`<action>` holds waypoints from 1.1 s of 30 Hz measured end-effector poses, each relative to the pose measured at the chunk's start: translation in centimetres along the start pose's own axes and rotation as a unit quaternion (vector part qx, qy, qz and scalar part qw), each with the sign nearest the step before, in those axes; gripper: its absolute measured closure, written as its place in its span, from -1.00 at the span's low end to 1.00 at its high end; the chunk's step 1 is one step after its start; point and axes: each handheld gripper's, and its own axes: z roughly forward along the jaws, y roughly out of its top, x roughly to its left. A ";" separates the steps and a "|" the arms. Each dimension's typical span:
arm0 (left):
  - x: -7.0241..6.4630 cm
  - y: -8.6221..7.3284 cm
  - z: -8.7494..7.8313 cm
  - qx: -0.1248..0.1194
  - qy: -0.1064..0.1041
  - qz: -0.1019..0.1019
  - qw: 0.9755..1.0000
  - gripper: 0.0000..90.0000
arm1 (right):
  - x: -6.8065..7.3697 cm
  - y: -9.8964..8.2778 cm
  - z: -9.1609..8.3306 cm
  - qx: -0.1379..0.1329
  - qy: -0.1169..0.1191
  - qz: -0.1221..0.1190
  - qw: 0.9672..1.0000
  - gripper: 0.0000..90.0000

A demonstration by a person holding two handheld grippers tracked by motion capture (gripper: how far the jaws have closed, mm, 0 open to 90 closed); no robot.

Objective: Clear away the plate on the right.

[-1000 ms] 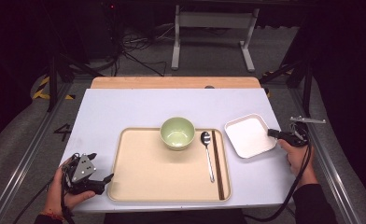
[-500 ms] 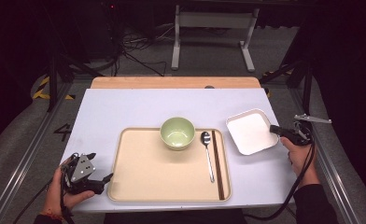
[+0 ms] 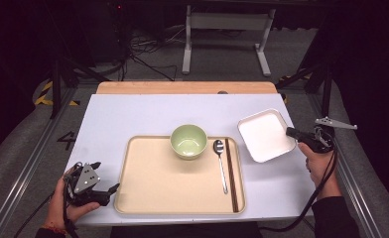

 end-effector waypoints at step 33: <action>0.0 0.1 -0.1 -0.002 -0.001 -0.004 1.000 -0.79 | 9.8 1.8 2.0 0.004 0.102 -0.089 0.991 1.00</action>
